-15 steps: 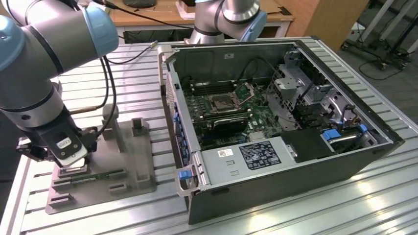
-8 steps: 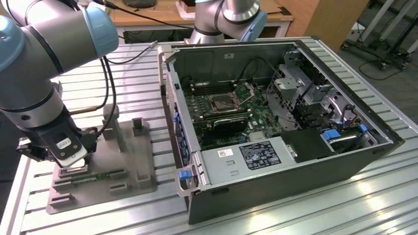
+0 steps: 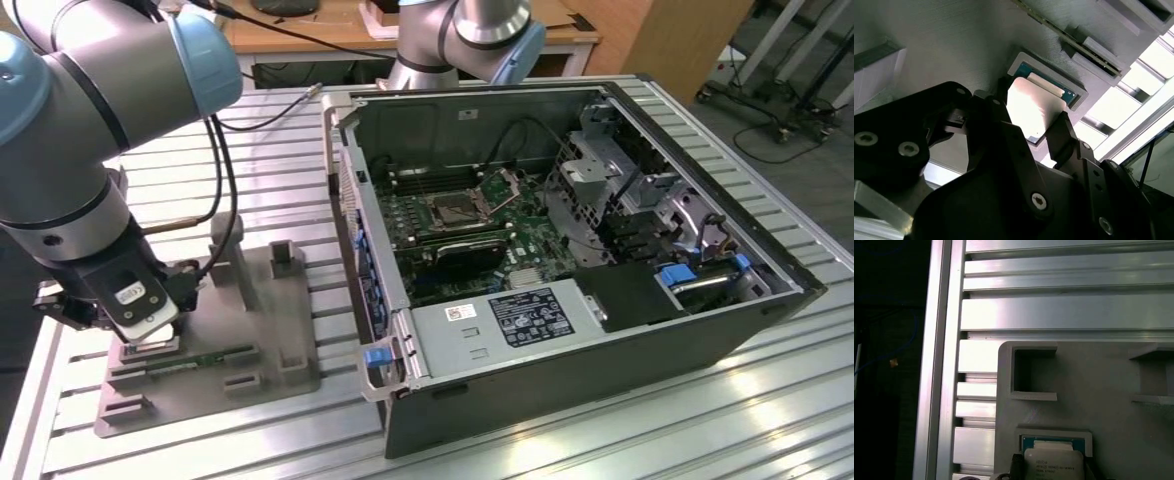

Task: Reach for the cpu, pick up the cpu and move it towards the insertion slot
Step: 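Pick up the cpu and move it towards the insertion slot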

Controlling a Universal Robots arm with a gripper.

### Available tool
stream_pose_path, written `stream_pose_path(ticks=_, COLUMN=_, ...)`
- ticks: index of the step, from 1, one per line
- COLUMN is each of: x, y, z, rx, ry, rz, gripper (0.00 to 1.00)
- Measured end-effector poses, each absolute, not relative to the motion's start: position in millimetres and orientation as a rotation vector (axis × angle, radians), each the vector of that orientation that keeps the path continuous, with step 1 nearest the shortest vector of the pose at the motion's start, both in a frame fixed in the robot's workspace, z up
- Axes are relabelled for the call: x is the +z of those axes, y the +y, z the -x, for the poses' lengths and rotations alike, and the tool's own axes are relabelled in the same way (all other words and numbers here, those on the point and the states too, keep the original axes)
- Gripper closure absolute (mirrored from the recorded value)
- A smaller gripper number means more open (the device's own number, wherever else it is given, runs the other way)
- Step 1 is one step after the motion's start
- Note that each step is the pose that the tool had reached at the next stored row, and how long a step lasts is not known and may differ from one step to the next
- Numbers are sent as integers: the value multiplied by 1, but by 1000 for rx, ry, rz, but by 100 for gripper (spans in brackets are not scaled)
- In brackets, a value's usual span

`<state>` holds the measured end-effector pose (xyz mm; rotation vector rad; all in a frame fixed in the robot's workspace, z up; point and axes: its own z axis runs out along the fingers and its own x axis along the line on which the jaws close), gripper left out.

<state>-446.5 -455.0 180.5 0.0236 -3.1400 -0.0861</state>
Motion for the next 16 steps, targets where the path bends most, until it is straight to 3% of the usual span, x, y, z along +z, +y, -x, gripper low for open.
stream_pose_path(ticks=16, x=187, y=-455, z=447, rx=-86, ry=-3140, rz=-23, gripper=45)
